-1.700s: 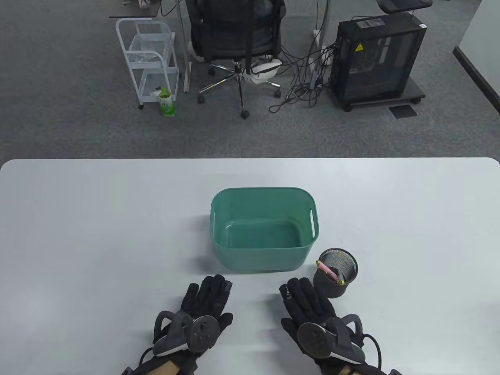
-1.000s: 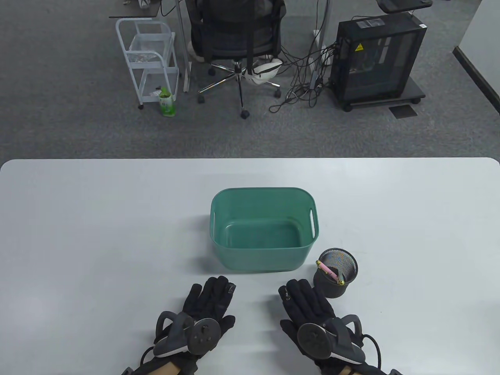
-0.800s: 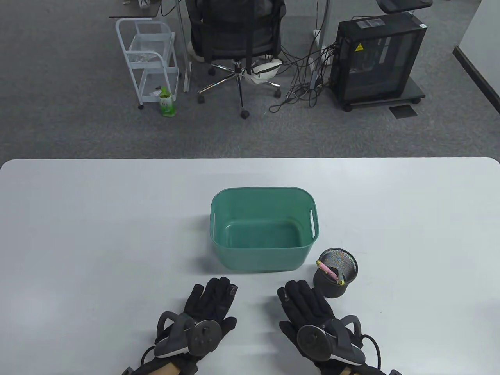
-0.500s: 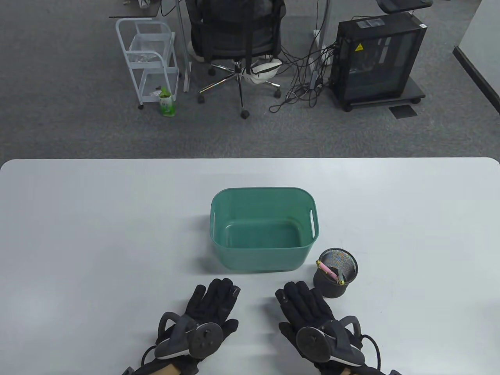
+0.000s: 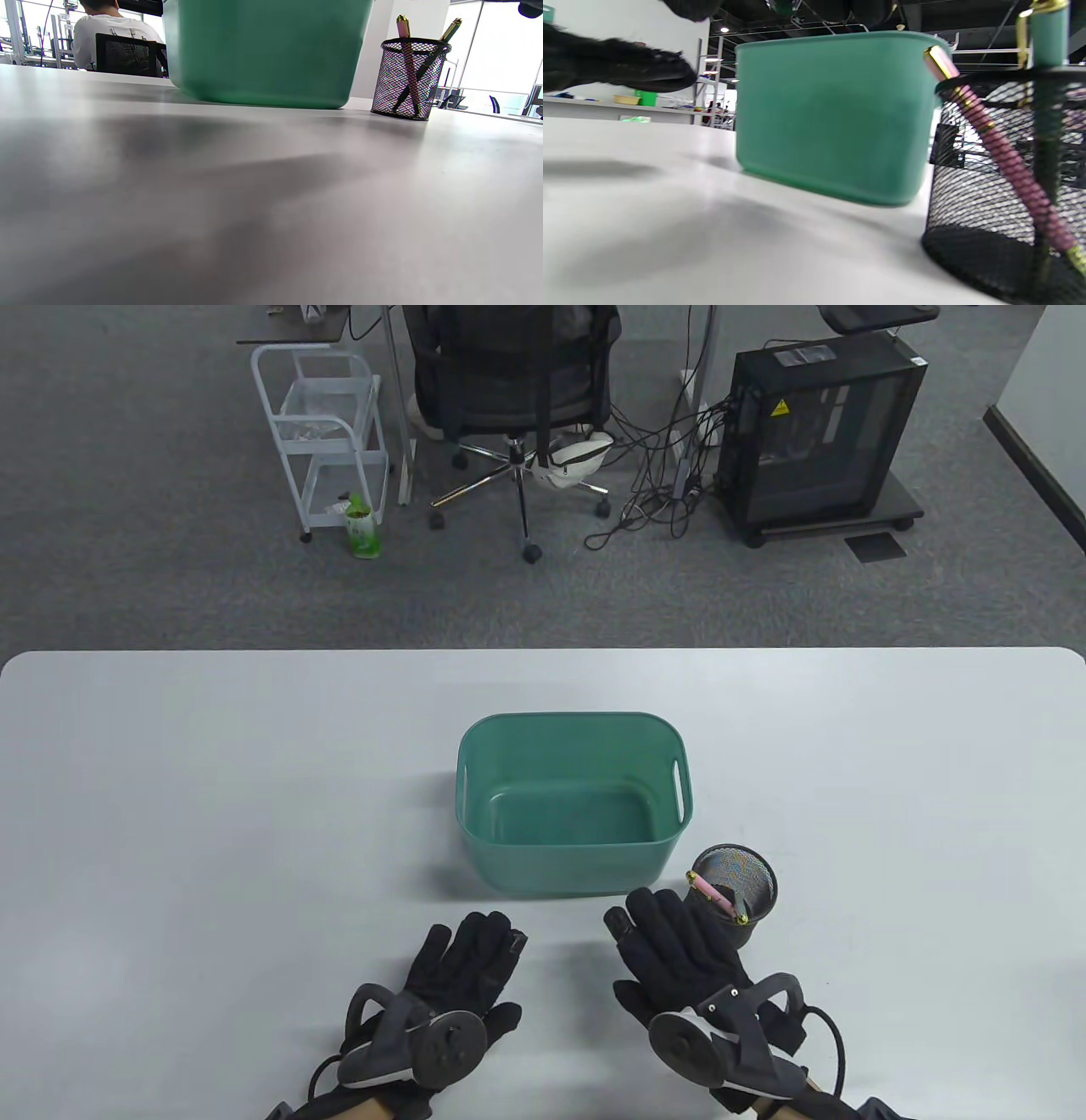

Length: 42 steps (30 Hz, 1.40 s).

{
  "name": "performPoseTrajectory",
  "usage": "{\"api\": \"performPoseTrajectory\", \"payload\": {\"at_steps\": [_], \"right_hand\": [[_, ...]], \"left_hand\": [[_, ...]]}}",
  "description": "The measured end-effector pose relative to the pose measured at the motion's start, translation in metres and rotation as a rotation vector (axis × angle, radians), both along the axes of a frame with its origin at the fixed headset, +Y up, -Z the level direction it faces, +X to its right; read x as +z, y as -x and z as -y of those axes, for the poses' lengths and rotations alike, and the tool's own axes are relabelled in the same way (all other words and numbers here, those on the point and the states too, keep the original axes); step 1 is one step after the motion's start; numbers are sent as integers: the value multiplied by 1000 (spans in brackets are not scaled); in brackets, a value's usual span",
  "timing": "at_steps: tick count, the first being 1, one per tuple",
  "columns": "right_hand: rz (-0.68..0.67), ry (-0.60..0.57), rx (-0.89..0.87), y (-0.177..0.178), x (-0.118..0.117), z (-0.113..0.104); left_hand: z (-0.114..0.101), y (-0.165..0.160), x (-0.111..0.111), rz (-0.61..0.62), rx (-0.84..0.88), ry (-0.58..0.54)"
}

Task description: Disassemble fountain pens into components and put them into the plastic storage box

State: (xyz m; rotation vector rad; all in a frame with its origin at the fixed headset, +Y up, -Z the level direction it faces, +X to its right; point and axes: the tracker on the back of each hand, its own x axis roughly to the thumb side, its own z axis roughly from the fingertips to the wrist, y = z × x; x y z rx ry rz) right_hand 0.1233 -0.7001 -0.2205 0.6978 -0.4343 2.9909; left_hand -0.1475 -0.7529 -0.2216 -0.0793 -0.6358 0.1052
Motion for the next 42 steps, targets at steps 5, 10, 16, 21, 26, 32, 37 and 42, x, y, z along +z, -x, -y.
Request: {"api": "performPoseTrajectory", "payload": {"at_steps": [5,10,16,21,26,32,37,42], "right_hand": [[69,-26,-20,-13,-15,-14],[157,-37,-20,-25,-32,-22],[234,-36,83,-26,-47,-23],[265,-27,134,-25,-56,-19],[284,-12,159,-24,-62,-16],[296,1,159,-24,-67,-13],[293,-6,128,-25,-67,-15],[287,-50,123,-27,-64,-16]], "left_hand": [[0,-1,1,8,1,-1],[0,-1,1,15,-1,-2],[0,-1,2,13,-1,0],[-1,-1,2,13,-1,-2],[-1,-1,2,11,3,0],[-1,-1,2,11,4,1],[-1,0,1,9,4,4],[-1,0,1,8,2,6]]}}
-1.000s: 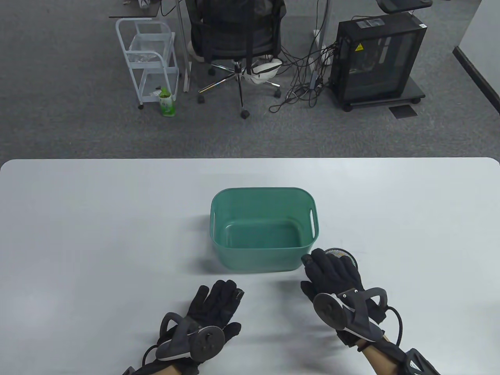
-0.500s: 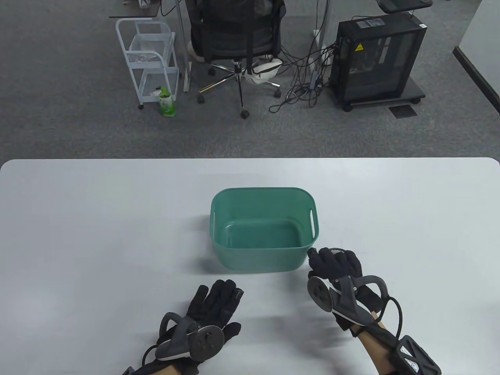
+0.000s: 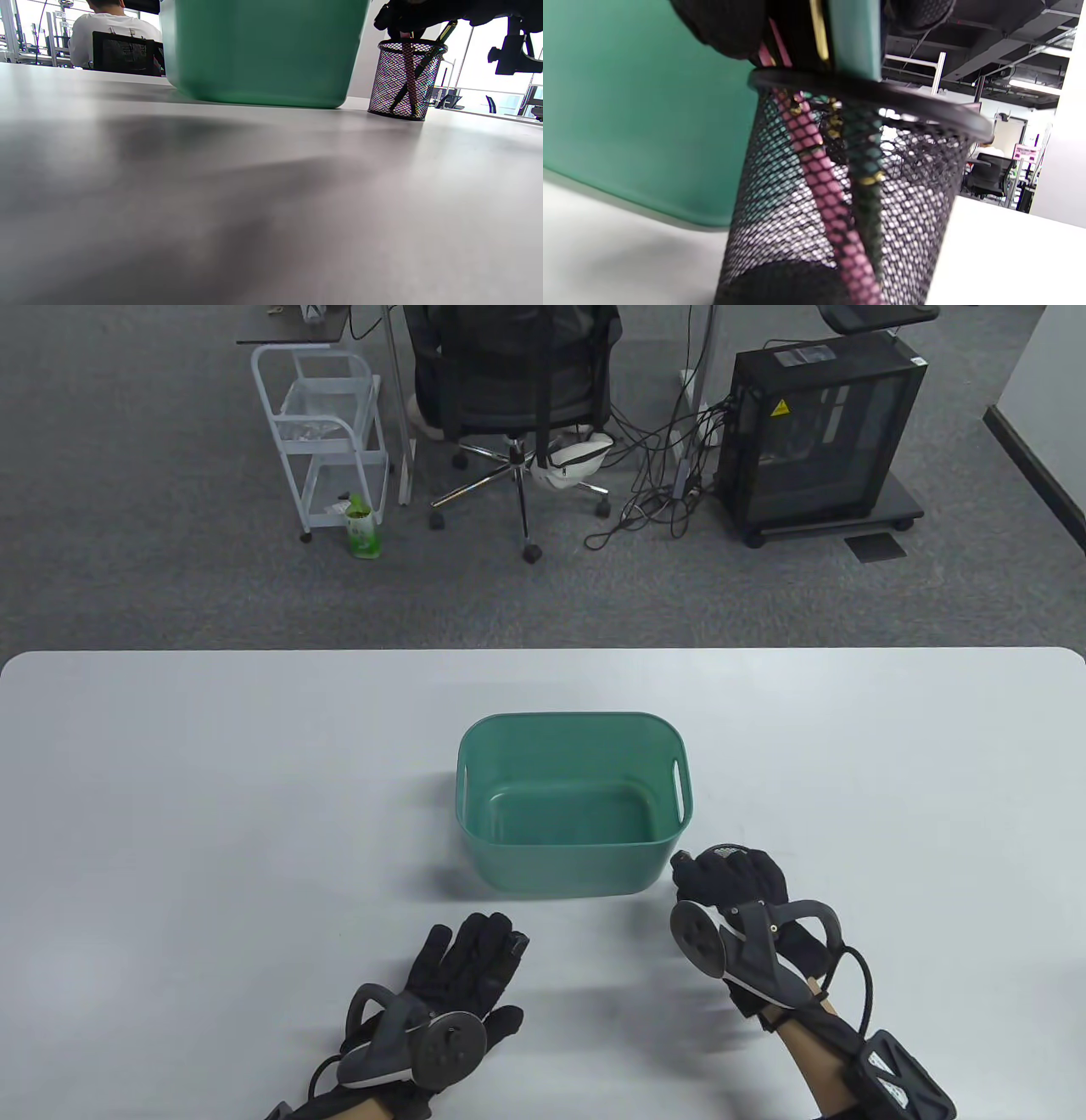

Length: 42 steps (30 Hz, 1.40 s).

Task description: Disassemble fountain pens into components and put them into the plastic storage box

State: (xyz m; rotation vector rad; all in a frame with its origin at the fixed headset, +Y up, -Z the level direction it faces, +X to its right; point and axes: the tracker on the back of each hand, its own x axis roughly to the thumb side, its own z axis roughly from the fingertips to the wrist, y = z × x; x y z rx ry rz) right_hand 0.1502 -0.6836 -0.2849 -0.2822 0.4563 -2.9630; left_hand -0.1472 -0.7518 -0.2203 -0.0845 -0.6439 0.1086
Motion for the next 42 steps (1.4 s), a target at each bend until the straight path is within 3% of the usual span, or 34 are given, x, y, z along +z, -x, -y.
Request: {"api": "performPoseTrajectory", "payload": {"at_steps": [30,42], "right_hand": [[34,-182,-306,-30,23,-51],[18,-310,-478,-40,40,-86]], "left_hand": [[0,0,-1,-6,-4,11],[-1,1,-1,-10,7,-8]]}}
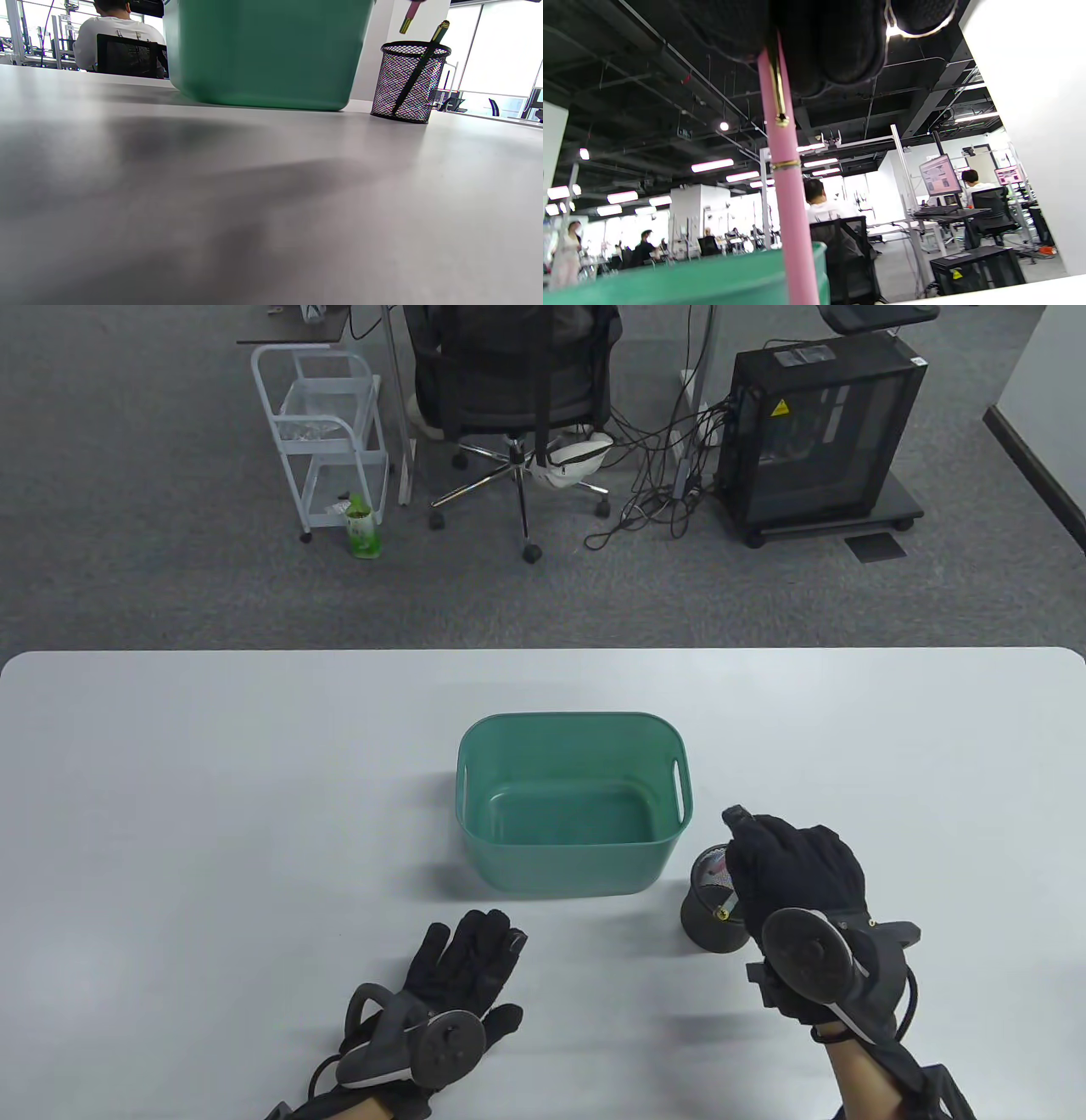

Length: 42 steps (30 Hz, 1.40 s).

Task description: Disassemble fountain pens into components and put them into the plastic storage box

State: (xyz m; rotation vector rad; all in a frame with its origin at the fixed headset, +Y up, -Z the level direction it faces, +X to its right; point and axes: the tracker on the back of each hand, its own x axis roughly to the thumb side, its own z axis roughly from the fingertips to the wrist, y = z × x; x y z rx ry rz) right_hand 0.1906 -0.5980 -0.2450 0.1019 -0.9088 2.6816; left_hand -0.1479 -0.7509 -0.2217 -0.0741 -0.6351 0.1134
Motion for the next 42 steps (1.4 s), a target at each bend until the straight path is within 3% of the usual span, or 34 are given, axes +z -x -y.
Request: {"api": "performPoseTrajectory", "payload": {"at_steps": [6,13,22,33,37,42], "right_hand": [[-142,-15,-191,6,5,-15],[-338,14,-405,22,3,-18],[-538,113,-660,35,-12,4],[-586,197,-753,27,-25,24],[-591,201,-764,25,-25,24],[-608,202,-772,26,-24,24]], "left_hand": [[0,0,0,2,-4,5],[0,0,0,0,-5,8],[1,0,0,3,1,11],[2,4,-4,-6,66,-12],[-10,6,-4,-11,147,-83],[-51,3,1,-34,243,-259]]}}
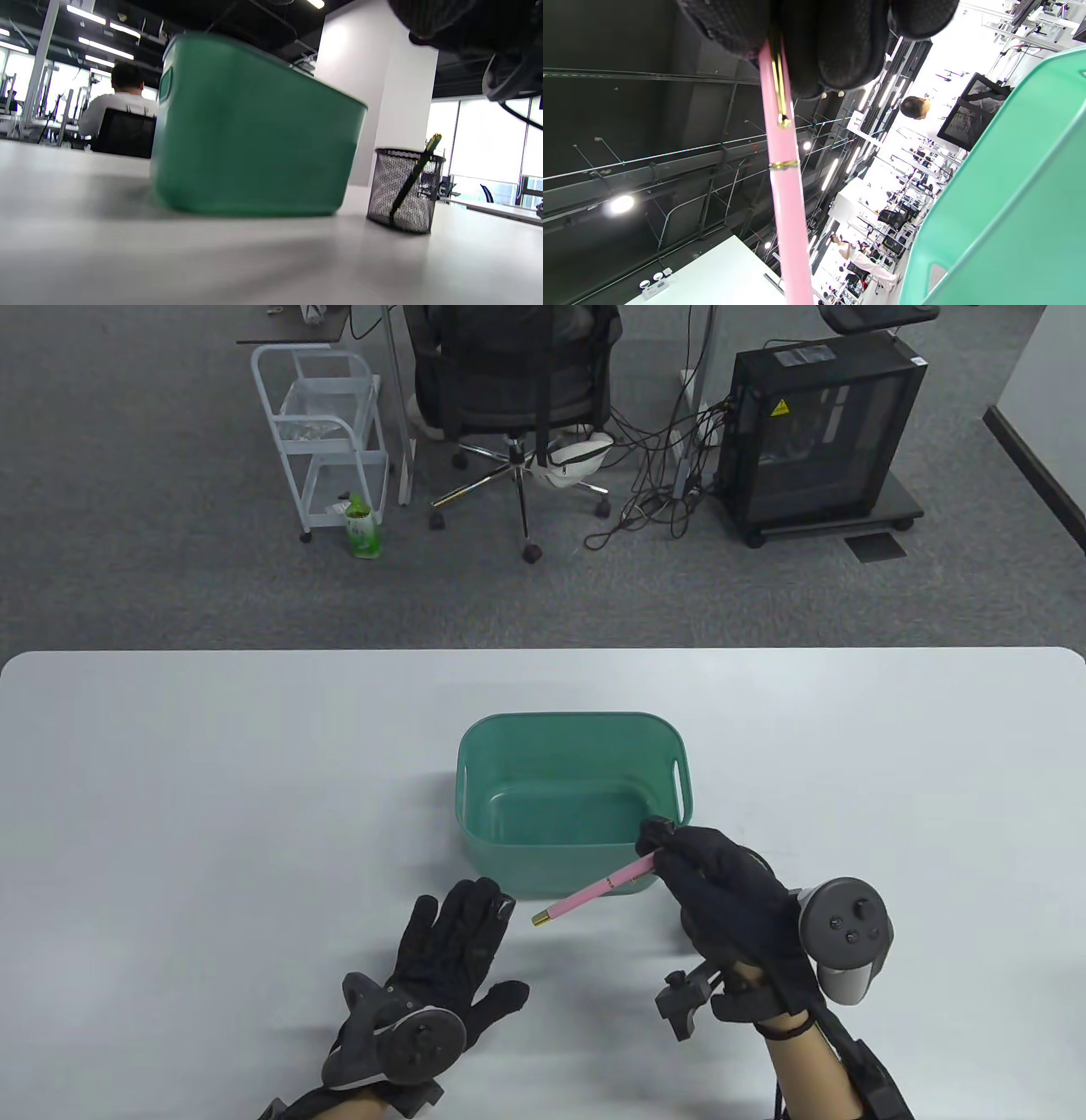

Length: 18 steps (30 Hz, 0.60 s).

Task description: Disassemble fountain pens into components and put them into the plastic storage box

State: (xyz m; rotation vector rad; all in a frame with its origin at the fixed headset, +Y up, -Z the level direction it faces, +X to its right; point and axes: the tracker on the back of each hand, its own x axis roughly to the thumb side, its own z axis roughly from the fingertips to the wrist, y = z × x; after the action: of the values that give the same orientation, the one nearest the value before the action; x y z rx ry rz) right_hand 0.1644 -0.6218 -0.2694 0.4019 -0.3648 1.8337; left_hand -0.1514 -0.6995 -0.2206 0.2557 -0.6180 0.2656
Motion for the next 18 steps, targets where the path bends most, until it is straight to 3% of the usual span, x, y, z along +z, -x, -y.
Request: {"api": "performPoseTrajectory", "payload": {"at_steps": [5,9,18], "right_hand": [[-3,-18,-9,1,3,-1],[0,-32,-29,1,5,-1],[8,-72,-71,4,9,0]], "left_hand": [[-45,-15,-1,34,69,-88],[-65,-26,-9,46,113,-100],[-80,-46,-19,82,161,-119]]}}
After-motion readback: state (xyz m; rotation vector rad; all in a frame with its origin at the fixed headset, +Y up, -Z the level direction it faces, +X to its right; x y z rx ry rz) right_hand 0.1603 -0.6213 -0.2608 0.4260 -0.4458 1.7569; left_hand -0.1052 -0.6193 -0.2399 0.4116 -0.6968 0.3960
